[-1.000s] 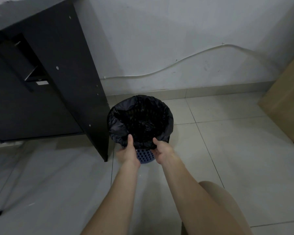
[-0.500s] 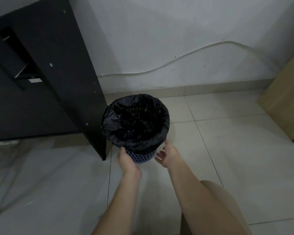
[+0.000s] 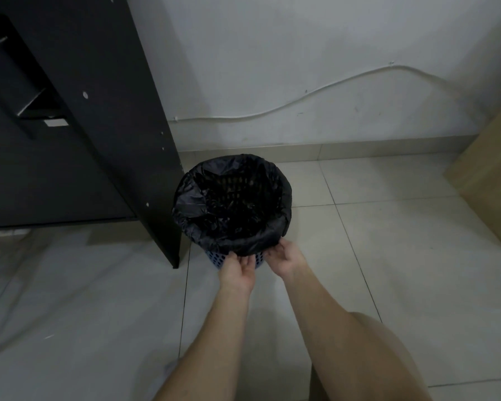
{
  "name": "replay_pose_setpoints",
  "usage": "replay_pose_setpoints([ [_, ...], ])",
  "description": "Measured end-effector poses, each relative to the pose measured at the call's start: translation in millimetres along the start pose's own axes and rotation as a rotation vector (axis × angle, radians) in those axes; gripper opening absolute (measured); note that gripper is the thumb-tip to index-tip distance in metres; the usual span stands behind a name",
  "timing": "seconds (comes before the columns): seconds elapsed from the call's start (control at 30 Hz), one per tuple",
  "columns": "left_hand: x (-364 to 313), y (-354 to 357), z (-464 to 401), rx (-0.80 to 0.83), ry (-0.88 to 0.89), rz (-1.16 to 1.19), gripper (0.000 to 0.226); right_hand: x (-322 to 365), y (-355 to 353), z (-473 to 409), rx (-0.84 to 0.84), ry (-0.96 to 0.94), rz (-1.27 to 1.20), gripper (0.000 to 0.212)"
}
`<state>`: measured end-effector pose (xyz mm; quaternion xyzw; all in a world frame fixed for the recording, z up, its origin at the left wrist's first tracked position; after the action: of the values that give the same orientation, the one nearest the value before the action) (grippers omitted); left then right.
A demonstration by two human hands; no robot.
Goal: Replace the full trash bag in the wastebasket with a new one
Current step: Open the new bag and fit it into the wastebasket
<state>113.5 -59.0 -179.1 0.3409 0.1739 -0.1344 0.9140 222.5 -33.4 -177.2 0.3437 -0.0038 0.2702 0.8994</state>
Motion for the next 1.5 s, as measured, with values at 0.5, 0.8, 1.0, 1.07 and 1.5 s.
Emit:
replay_pose_setpoints([
  [0.5,0,11,6,0.081,-0.03,0.03,0.028,6,18,3,0.042,-0.041,0.054,0.04],
  [0.8,-10,8,21,-0.043,0.119,-0.094,0.055,19,28,41,-0.135,-0.151,0.227,0.028],
  [1.0,-14,29,18,-0.039,0.053,-0.112,0.039,12,39,38,-0.222,-0.068,0.375,0.016],
  [1.07,-14,30,17,-0.037,0.042,-0.111,0.037,12,41,34,-0.181,-0.047,0.318,0.013],
  [1.5,-16,38,21,-0.059,0.005,-0.084,0.026,12,49,35,-0.11,0.065,0.141,0.014],
])
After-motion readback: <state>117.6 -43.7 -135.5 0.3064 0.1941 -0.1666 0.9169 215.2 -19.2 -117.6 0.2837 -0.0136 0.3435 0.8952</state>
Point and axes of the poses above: each hand's wrist, its own z-axis away from the middle knuckle, its own y-axis out of the palm, x = y × z, the point moved 7 cm from there along -z, towards the middle knuckle, and after that the axes turned 8 degrees about y, right-handed, at the moved point
